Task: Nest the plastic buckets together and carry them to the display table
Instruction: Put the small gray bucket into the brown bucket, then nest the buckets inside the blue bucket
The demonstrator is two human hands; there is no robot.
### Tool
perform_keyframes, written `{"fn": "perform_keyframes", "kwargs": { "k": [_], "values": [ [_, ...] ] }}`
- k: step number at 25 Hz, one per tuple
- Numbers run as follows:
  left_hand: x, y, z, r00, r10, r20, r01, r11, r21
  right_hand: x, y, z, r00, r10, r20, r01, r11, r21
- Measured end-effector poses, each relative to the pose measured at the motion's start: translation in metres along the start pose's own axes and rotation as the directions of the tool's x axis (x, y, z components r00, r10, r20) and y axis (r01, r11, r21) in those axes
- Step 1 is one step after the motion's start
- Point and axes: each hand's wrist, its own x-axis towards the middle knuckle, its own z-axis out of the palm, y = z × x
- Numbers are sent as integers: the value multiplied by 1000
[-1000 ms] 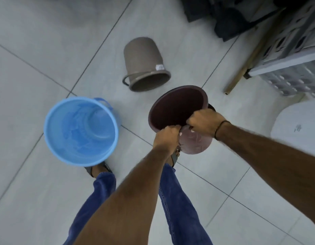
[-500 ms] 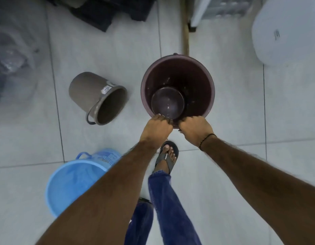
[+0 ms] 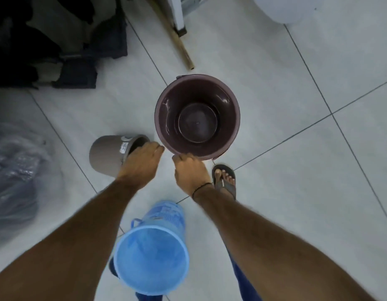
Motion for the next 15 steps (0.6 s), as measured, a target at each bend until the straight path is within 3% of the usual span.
{"fn": "perform_keyframes", "kwargs": {
  "k": [2, 5, 6, 8, 11, 13, 15],
  "values": [
    [-13, -34, 0, 991, 29, 133, -53, 981, 186, -2, -41, 25, 974, 201, 107, -222, 940, 259],
    [-26, -76, 21, 883, 105, 458, -311, 861, 403, 5, -91, 83, 831, 456, 319, -554, 626, 549],
    [-25, -89, 33, 847, 147, 511, -413, 786, 460, 12, -105, 107, 786, 497, 367, -609, 521, 598],
    [-20, -109, 54, 803, 213, 556, -532, 677, 508, 30, -128, 153, 739, 524, 424, -657, 419, 627],
    [-23, -137, 81, 792, 277, 545, -578, 628, 521, 61, -155, 218, 734, 560, 385, -654, 429, 623],
    [-34, -152, 92, 766, 352, 538, -639, 506, 579, 78, -169, 245, 769, 580, 269, -610, 541, 578],
    [-54, -167, 90, 748, 365, 554, -662, 460, 591, 81, -182, 249, 827, 544, 140, -536, 690, 487]
  ]
}}
